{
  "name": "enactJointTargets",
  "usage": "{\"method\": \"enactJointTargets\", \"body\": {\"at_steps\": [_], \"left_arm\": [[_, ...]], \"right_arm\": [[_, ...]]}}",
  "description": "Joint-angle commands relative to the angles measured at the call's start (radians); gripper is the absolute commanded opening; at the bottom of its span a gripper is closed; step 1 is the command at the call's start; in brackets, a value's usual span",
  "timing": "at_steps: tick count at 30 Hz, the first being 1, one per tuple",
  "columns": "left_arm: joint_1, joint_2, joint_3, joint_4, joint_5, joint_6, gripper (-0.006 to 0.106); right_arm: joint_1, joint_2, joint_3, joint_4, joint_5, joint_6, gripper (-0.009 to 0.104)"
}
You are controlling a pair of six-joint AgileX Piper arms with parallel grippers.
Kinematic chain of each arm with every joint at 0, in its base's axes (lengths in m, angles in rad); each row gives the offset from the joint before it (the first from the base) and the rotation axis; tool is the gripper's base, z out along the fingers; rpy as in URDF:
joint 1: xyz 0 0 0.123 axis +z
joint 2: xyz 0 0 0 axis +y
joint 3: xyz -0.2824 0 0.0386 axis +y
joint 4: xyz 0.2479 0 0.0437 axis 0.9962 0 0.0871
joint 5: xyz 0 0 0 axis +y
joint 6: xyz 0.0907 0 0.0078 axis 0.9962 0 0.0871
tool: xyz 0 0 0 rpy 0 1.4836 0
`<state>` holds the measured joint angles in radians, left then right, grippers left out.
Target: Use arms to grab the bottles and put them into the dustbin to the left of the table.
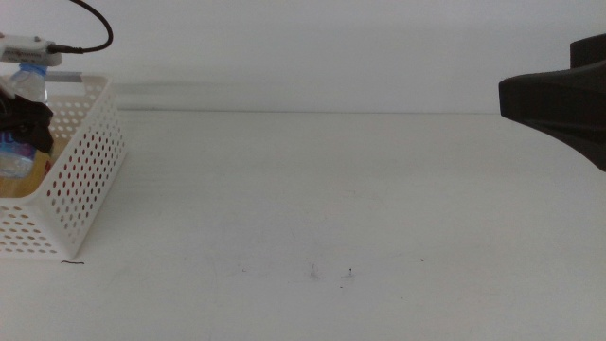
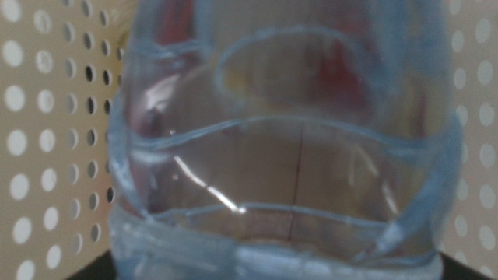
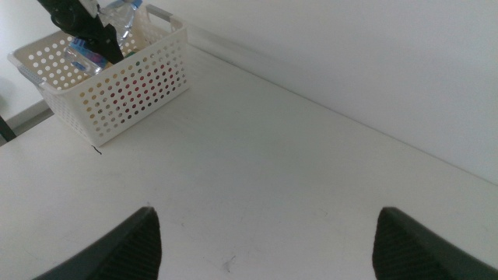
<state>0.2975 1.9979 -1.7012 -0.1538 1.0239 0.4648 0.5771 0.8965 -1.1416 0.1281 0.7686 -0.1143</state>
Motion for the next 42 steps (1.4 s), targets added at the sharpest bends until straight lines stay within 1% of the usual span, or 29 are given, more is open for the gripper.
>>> {"method": "enactJointTargets", "body": {"at_steps": [1,3,4,5,8,11,16,22,25,26,28,35,37,38,40,42], "left_arm": [[0.001,-0.009,-0.016,-0.029,-0.029,0.013,0.065],[-0.001,-0.011,-0.016,-0.029,-0.025,0.009,0.085],[-0.004,-0.016,-0.017,-0.029,-0.019,0.007,0.093],[-0.027,-0.066,-0.018,-0.018,0.038,-0.059,0.094],[-0.066,-0.139,0.002,-0.004,0.068,-0.134,0.092],[-0.130,-0.272,0.090,-0.022,0.021,-0.141,0.092],[-0.256,-0.565,0.339,-0.062,-0.202,-0.152,0.092],[-0.461,-0.963,0.683,-0.065,-0.517,-0.149,0.092],[-0.505,-1.093,0.786,-0.065,-0.579,-0.151,0.092],[-0.508,-1.156,0.811,-0.081,-0.527,-0.151,0.092],[-0.508,-1.167,0.811,-0.069,-0.508,-0.151,0.092],[-0.508,-1.167,0.811,-0.075,-0.515,-0.158,0.092],[-0.508,-1.167,0.811,-0.081,-0.515,-0.218,0.092],[-0.508,-1.167,0.811,-0.072,-0.515,-0.253,0.092],[-0.508,-1.167,0.811,0.007,-0.507,-0.344,0.092],[-0.508,-1.167,0.811,0.059,-0.485,-0.420,0.092]], "right_arm": [[0.002,-0.005,-0.008,-0.004,-0.011,-0.010,0.091],[0.002,-0.005,-0.008,-0.004,-0.011,-0.010,0.091],[0.002,-0.005,-0.008,-0.004,-0.011,-0.010,0.091],[0.002,-0.005,-0.008,-0.004,-0.011,-0.010,0.091],[0.002,-0.005,-0.008,-0.004,-0.011,-0.010,0.091],[0.002,-0.005,-0.008,-0.004,-0.011,-0.010,0.091],[0.002,-0.005,-0.008,-0.004,-0.011,-0.010,0.091],[0.002,-0.005,-0.008,-0.004,-0.011,-0.010,0.091],[0.002,-0.005,-0.008,-0.004,-0.011,-0.010,0.091],[0.002,-0.005,-0.008,-0.004,-0.011,-0.010,0.091],[0.002,-0.005,-0.008,-0.004,-0.011,-0.010,0.091],[0.002,-0.005,-0.008,-0.004,-0.011,-0.010,0.091],[0.002,-0.005,-0.008,-0.004,-0.011,-0.010,0.091],[0.002,-0.005,-0.008,-0.004,-0.011,-0.010,0.091],[0.002,-0.005,-0.008,-0.004,-0.011,-0.010,0.091],[0.002,-0.005,-0.008,-0.004,-0.011,-0.010,0.091]]}}
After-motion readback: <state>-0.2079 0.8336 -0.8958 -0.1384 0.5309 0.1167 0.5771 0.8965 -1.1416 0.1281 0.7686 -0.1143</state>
